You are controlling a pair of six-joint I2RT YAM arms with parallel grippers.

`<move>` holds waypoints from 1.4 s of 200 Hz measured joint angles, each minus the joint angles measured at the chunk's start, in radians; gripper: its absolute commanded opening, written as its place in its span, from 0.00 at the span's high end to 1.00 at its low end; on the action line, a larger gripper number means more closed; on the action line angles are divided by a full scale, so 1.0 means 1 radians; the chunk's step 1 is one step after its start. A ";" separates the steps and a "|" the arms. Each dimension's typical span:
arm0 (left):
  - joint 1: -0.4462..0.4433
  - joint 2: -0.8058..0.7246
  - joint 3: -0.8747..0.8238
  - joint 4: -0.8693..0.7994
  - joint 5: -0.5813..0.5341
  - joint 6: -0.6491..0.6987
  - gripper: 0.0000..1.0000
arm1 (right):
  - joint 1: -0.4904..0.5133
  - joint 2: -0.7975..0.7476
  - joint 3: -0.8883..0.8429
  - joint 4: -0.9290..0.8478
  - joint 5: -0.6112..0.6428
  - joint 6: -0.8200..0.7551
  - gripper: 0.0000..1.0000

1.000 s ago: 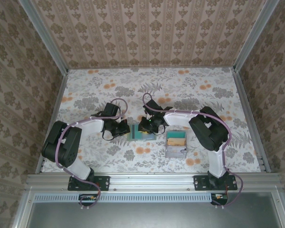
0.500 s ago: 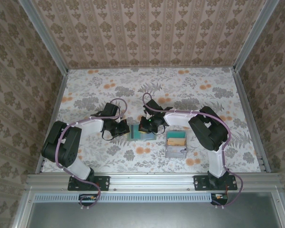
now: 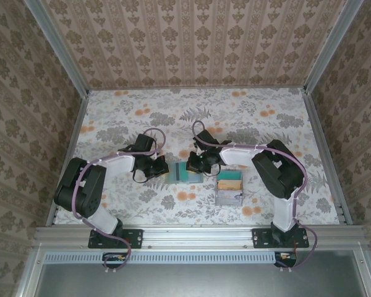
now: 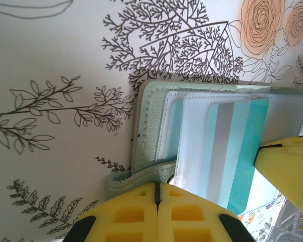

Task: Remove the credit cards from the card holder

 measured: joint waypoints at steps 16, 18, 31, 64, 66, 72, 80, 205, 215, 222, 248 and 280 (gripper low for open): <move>0.000 0.000 0.000 0.000 0.000 0.000 1.00 | 0.000 0.000 0.000 0.000 0.000 -0.001 1.00; 0.000 0.000 0.000 0.000 0.000 0.000 1.00 | 0.000 0.000 0.000 0.000 0.000 -0.002 0.97; 0.000 0.000 0.000 0.000 0.000 0.000 1.00 | 0.000 0.000 0.000 0.000 0.000 -0.003 0.84; 0.000 0.000 0.000 0.000 0.001 0.000 1.00 | 0.001 0.001 0.000 0.005 -0.005 -0.007 0.76; 0.000 0.000 0.000 0.000 0.001 0.000 1.00 | 0.001 0.001 0.000 0.005 -0.005 -0.008 0.76; 0.000 0.000 0.000 0.000 0.001 0.000 1.00 | 0.001 0.002 0.002 0.006 -0.005 -0.008 0.75; 0.000 0.000 0.000 0.000 0.001 0.000 1.00 | 0.003 0.007 0.005 0.005 -0.007 -0.008 0.75; 0.000 0.000 0.000 0.000 0.001 0.000 1.00 | 0.006 0.024 0.017 0.025 -0.026 -0.025 0.98; 0.000 0.000 0.000 0.000 0.001 0.000 1.00 | 0.002 0.011 0.001 0.028 -0.024 -0.025 0.98; 0.000 0.000 0.000 0.000 0.001 0.000 1.00 | -0.002 0.000 -0.010 0.028 -0.023 -0.026 0.98; 0.000 0.000 0.000 0.000 0.001 0.000 1.00 | -0.020 -0.041 -0.049 0.026 -0.015 -0.026 0.98; 0.001 0.000 0.000 0.000 0.001 0.000 1.00 | -0.038 -0.078 -0.085 0.022 0.000 -0.030 0.98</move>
